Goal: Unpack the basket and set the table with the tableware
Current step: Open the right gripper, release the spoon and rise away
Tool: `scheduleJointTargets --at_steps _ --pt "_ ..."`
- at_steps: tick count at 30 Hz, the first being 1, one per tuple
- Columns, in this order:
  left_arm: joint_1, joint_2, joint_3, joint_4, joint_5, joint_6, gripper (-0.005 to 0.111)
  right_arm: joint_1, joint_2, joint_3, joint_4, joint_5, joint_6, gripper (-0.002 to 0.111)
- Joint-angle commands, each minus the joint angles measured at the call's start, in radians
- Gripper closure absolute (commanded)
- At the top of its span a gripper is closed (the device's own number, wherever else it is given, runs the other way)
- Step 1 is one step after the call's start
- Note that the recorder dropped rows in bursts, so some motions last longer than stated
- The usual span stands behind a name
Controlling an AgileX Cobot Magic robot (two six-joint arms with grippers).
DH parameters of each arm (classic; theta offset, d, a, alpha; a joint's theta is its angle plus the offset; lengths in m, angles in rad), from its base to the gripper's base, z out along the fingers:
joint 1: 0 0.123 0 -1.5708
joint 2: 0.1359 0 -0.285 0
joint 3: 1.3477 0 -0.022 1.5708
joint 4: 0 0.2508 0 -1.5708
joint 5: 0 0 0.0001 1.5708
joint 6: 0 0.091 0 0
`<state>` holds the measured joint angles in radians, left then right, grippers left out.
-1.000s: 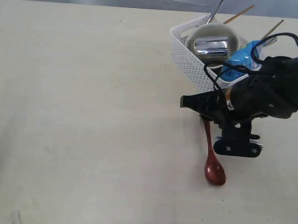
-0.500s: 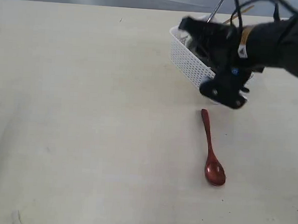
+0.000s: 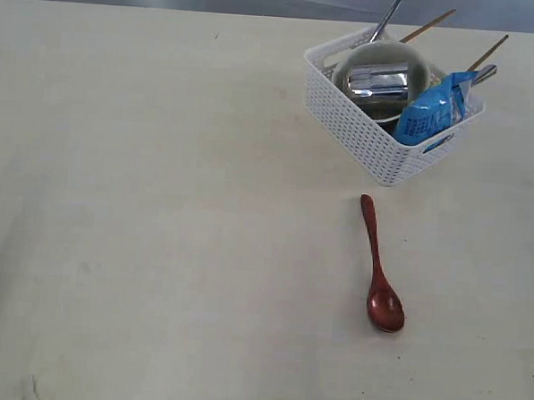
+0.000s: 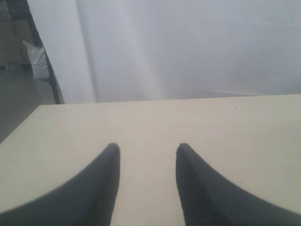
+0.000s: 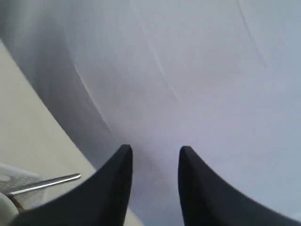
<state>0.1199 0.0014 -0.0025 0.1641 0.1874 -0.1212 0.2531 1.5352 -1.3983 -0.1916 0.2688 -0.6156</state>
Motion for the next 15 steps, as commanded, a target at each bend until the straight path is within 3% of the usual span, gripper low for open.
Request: scheduleJointTargets --at_steps 1,7,15 --pt "-0.005 -0.001 0.003 -0.005 -0.005 -0.005 0.069 -0.172 0.029 -0.018 0.17 0.065 0.429 0.075" --pt "-0.005 -0.001 0.003 -0.005 -0.005 -0.005 0.069 -0.308 0.127 -0.018 0.308 0.24 0.643 0.075" --pt "-0.005 -0.001 0.003 -0.005 -0.005 -0.005 0.069 -0.318 0.298 -0.018 0.424 0.242 0.646 0.075"
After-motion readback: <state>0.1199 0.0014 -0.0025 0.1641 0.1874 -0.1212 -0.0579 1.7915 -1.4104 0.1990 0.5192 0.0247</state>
